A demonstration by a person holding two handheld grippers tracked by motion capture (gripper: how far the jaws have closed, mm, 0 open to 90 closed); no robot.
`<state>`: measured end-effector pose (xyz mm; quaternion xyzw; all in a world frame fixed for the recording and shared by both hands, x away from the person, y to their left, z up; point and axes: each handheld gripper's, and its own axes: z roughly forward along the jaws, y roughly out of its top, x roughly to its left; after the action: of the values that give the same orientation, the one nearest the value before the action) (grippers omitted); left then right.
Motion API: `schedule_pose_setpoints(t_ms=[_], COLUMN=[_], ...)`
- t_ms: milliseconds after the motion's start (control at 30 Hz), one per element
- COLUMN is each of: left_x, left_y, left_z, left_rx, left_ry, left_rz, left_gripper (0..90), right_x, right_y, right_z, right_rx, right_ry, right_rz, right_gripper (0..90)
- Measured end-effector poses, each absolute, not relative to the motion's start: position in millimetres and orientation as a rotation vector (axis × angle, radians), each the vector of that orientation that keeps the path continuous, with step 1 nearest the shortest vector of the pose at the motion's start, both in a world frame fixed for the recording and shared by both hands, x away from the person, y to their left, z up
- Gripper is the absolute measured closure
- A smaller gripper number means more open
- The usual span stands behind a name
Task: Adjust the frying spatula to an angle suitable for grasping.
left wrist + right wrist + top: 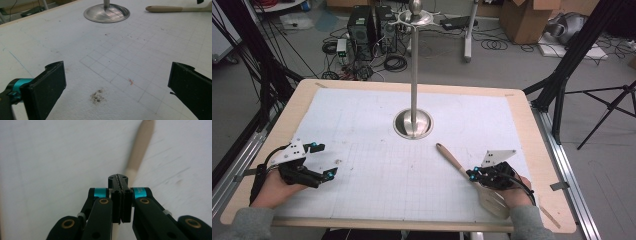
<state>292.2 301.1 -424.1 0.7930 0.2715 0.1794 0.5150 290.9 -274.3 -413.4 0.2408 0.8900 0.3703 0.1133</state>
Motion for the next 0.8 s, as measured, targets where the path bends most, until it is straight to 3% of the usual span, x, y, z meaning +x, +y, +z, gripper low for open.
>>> schedule_pose_setpoints(t_ms=[433, 800], left_x=[286.1, 284.3], left_y=[308.2, 309.9], left_z=[-424.8, -424.6], left_rx=[1.909, 1.906], left_ry=[0.669, 0.675], left_rz=[0.445, 0.451], left_gripper=[2.0, 2.0], right_x=[336.4, 338.7], right_y=[-248.7, -239.4], right_z=[-428.0, -430.2], right_rx=[0.897, 0.783], right_ry=[2.564, 2.640], right_rz=[0.938, 0.949], right_gripper=[90.0, 90.0])
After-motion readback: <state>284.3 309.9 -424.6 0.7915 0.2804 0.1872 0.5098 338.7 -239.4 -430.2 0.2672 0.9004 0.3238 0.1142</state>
